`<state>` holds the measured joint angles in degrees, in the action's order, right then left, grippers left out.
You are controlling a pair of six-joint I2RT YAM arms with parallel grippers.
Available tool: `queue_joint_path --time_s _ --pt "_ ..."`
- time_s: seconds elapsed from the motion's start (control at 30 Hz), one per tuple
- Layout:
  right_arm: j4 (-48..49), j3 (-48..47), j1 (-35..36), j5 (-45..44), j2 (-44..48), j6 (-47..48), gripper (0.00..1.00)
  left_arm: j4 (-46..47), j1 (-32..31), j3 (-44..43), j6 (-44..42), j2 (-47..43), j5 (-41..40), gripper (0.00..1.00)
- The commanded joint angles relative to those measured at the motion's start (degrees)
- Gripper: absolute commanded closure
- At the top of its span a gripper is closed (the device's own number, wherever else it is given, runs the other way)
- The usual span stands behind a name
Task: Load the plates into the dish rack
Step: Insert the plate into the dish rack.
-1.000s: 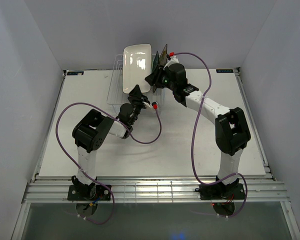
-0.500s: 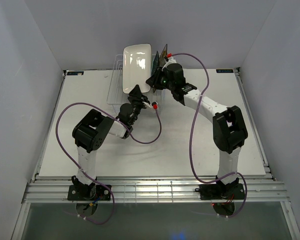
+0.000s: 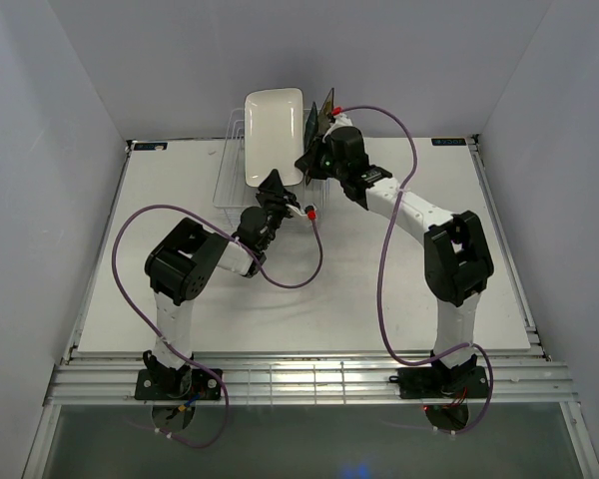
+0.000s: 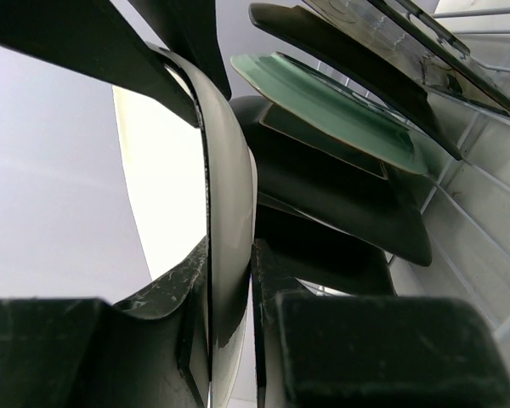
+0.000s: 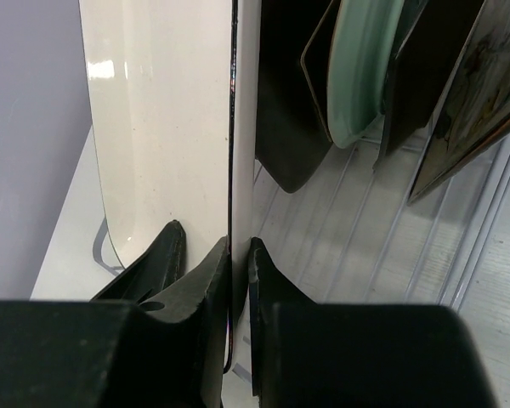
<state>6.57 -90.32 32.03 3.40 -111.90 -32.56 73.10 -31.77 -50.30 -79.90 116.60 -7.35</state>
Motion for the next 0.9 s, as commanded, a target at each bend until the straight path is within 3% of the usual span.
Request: queue_joint_path --time_s 0.0,0.2,0.53,0.77,0.87 --pt "-0.5 -4.4 1.7 -1.1 3.6 1.0 0.92 15.9 0.5 -2.2 1.1 -4.2 0.9 1.0" --pt "-4.8 -10.4 4.7 -4.8 3.1 3.1 0.92 16.5 0.2 -0.3 2.2 -8.1 0.2 1.0" --pt "-13.5 -25.1 10.6 -11.3 -2.3 5.0 0.92 7.6 1.0 4.9 14.8 -22.0 0.1 1.0" --pt "-10.6 -26.7 14.0 -15.6 -4.3 3.6 0.92 -2.3 5.0 8.1 28.2 -32.5 5.7 1.0" --pt "-8.4 -26.7 15.4 -17.9 -5.4 3.1 0.92 -9.9 8.9 8.6 37.0 -37.2 12.2 1.0"
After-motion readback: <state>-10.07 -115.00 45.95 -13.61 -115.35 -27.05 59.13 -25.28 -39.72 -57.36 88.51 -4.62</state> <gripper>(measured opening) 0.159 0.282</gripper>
